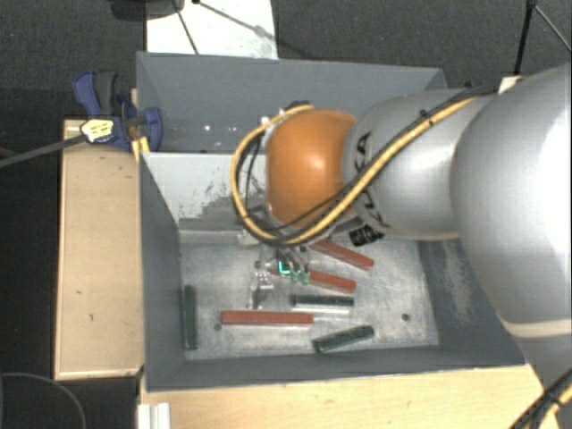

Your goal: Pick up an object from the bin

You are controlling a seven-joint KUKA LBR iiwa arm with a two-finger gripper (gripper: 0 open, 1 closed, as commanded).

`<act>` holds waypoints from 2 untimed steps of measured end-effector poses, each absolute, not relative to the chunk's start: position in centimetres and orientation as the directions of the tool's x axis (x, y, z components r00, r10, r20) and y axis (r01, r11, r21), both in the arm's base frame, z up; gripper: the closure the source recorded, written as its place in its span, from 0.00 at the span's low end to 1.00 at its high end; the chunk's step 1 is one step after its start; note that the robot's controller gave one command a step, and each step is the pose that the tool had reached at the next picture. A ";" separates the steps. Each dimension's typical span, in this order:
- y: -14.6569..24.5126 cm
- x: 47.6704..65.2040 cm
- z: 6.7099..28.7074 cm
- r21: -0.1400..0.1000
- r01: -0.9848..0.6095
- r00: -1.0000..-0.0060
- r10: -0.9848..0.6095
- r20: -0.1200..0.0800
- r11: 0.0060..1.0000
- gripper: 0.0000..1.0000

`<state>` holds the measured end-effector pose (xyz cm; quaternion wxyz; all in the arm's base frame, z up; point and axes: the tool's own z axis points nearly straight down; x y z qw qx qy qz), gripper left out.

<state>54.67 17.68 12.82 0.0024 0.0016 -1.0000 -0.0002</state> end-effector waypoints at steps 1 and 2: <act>17.6 54.9 13.1 0.002 0.001 -1.000 0.001 -0.002 1.000 0.00; 15.4 50.6 7.3 0.002 -0.098 -0.995 -0.098 -0.003 0.995 1.00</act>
Offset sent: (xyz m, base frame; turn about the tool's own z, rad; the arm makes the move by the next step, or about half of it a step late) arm -0.0424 -0.0234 -0.0582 -0.0985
